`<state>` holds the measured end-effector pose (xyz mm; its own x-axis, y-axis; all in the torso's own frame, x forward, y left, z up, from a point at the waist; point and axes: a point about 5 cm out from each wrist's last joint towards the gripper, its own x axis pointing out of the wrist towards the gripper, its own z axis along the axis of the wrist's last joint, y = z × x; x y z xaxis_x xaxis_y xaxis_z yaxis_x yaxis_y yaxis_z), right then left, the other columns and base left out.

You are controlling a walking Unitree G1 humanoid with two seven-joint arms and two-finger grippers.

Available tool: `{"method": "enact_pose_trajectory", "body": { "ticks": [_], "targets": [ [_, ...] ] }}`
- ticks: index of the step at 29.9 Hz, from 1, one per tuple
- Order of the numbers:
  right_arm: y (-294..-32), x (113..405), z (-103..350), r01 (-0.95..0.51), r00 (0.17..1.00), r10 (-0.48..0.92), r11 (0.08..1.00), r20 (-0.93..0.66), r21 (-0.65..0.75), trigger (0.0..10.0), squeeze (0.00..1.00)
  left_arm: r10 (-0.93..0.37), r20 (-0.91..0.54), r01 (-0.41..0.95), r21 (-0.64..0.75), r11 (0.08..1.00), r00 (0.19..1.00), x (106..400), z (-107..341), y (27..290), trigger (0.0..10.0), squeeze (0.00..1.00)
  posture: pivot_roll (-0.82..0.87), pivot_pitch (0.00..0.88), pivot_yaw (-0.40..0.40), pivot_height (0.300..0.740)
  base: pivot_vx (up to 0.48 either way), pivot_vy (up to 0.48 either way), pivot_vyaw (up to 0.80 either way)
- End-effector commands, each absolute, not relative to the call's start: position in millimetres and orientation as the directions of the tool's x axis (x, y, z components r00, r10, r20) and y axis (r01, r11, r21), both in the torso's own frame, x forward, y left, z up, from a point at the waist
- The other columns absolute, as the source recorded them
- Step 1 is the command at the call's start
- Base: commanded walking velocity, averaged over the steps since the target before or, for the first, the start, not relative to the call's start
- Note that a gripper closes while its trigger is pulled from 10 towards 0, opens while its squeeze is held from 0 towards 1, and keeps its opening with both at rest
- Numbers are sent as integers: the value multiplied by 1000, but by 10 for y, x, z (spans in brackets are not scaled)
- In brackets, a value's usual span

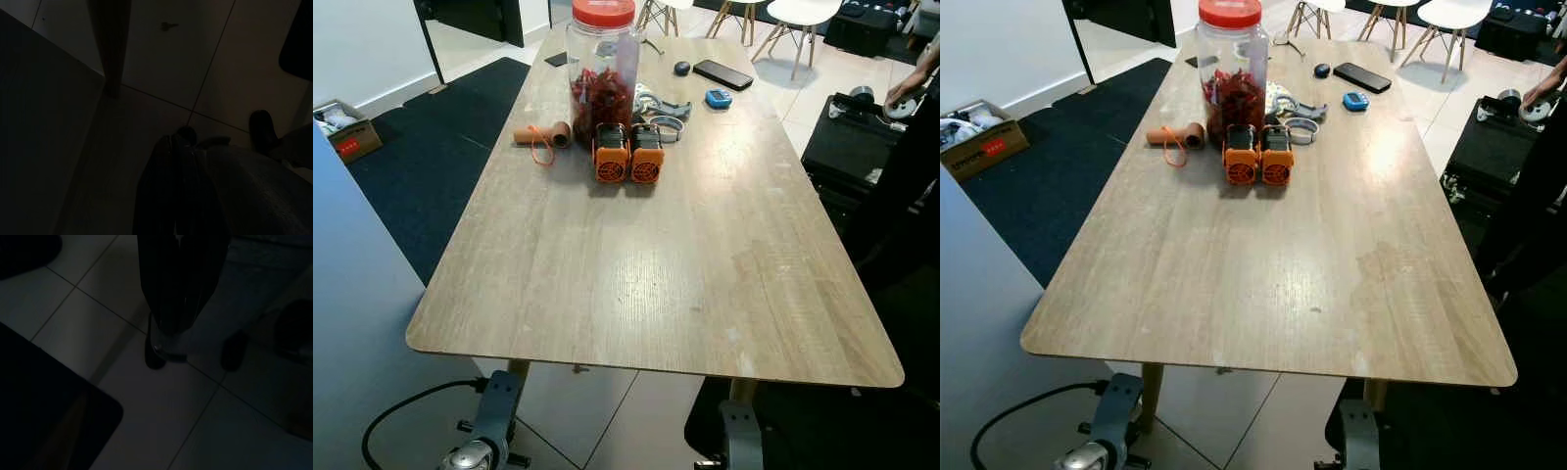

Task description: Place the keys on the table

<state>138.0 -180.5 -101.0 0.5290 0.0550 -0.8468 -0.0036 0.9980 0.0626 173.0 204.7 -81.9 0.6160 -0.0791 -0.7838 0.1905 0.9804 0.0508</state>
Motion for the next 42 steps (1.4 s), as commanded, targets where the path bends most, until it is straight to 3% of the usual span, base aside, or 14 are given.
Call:
{"method": "enact_pose_trajectory", "body": {
  "ticks": [1, 22, 42],
  "targets": [
    [-1841, 1334, -1024, -7, 515, 45, 999, -856, 48, 10000, 0, -89, -792, 196, 39, 980, 604, 1688, -843, 2018, 10000, 0, 92, 55, -63, 740, 0, 0, 0],
    [-1886, 1368, -1008, 0, 524, 26, 1000, -851, 31, 10000, 0, -83, -794, 192, 44, 980, 602, 1694, -837, 2048, 10000, 0, 95, 5, -54, 740, 0, 0, 0],
    [-1835, 1357, -1020, 23, 519, 25, 999, -855, 43, 10000, 0, -50, -791, 149, 53, 987, 610, 1760, -806, 2098, 10000, 0, 137, 21, -54, 740, 0, 0, 0]
  ]
}}
